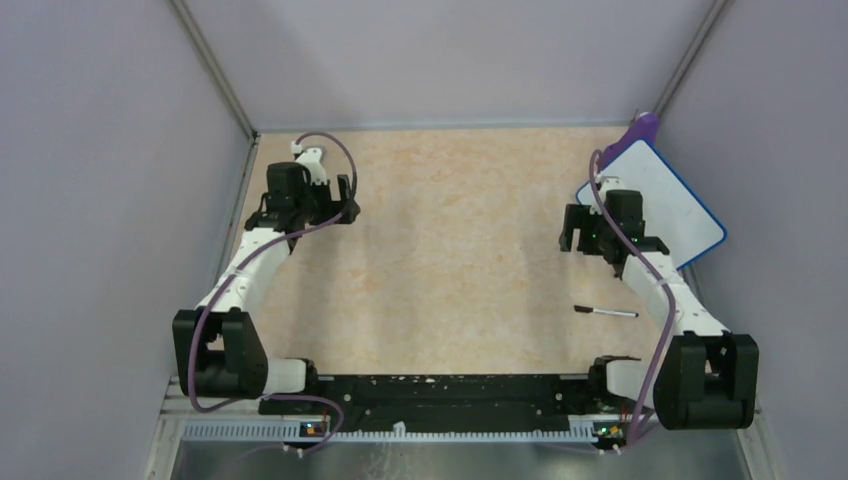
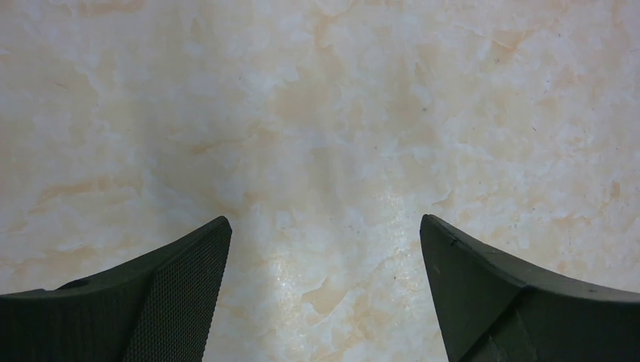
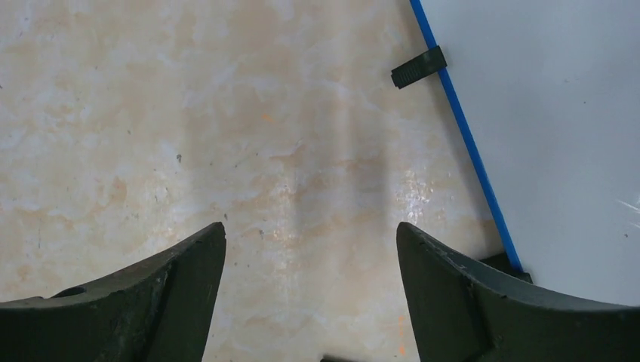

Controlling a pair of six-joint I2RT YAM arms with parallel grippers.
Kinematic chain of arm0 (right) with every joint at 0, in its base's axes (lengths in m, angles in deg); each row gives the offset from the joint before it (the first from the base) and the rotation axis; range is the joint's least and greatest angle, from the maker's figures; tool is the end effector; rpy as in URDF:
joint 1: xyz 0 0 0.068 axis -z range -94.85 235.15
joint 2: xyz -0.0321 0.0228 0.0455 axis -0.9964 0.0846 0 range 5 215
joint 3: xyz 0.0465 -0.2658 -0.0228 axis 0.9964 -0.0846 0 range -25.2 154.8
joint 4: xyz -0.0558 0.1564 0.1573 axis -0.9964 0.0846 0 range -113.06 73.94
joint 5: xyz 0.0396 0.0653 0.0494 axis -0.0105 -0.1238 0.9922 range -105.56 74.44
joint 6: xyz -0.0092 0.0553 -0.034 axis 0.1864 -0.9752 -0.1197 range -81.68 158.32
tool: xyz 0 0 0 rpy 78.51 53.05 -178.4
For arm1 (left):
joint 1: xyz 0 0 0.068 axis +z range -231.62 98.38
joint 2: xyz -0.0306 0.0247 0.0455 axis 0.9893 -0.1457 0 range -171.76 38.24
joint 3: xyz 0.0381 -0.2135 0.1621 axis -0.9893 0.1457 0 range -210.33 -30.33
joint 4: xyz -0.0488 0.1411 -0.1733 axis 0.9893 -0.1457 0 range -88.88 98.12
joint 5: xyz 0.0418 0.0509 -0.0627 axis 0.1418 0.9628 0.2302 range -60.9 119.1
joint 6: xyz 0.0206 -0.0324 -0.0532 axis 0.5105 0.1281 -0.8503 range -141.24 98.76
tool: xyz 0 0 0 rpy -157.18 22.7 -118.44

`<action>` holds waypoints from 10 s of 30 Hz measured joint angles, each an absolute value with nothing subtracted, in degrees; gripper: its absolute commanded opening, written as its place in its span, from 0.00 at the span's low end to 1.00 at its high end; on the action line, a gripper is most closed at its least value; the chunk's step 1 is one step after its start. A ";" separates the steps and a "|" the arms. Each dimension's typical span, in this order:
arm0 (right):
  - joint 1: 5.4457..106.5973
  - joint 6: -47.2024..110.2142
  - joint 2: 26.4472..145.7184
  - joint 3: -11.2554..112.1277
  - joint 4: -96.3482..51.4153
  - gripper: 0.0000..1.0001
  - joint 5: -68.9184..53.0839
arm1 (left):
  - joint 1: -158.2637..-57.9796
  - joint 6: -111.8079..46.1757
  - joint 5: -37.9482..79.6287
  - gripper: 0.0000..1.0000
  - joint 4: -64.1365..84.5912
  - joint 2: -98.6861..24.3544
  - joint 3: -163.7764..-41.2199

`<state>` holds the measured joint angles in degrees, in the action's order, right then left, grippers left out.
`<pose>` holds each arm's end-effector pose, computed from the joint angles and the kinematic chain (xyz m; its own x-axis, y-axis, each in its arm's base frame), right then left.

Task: Write a sentence on the whiteboard
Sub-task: Move the whiteboard to the center of the board, then adjust the whiteboard at the center of the board, then pick up the whiteboard marker from the corner of the board, then pass from the right arm to the left

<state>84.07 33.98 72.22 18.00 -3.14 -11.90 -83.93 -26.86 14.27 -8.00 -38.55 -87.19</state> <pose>0.2249 0.0075 0.2373 -0.6967 0.0624 -0.7146 -0.0121 0.9950 0.0987 0.2772 -0.0244 0.2804 -0.6094 -0.0703 -0.7898 0.1868 0.9553 -0.2292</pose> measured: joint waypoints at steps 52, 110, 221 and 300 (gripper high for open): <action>79.67 131.27 107.52 35.53 0.25 0.27 -24.60 | -83.93 -23.98 4.22 0.99 -6.49 -38.53 -87.17; 26.63 120.78 94.50 22.44 -14.57 0.65 -38.43 | -83.18 -23.54 8.15 0.99 -10.42 -39.93 -88.72; 55.63 47.05 80.57 21.48 9.93 0.35 -11.44 | -83.18 -28.61 7.65 0.99 -11.45 -35.30 -88.83; 79.21 95.71 82.41 43.64 30.74 0.00 1.30 | -83.25 -13.14 -18.38 0.99 -20.35 -34.66 -102.03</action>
<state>79.21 95.71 82.41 43.64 30.74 1.30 -83.25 -13.14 -18.38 -20.35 -34.66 -102.03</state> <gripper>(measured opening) 0.111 0.987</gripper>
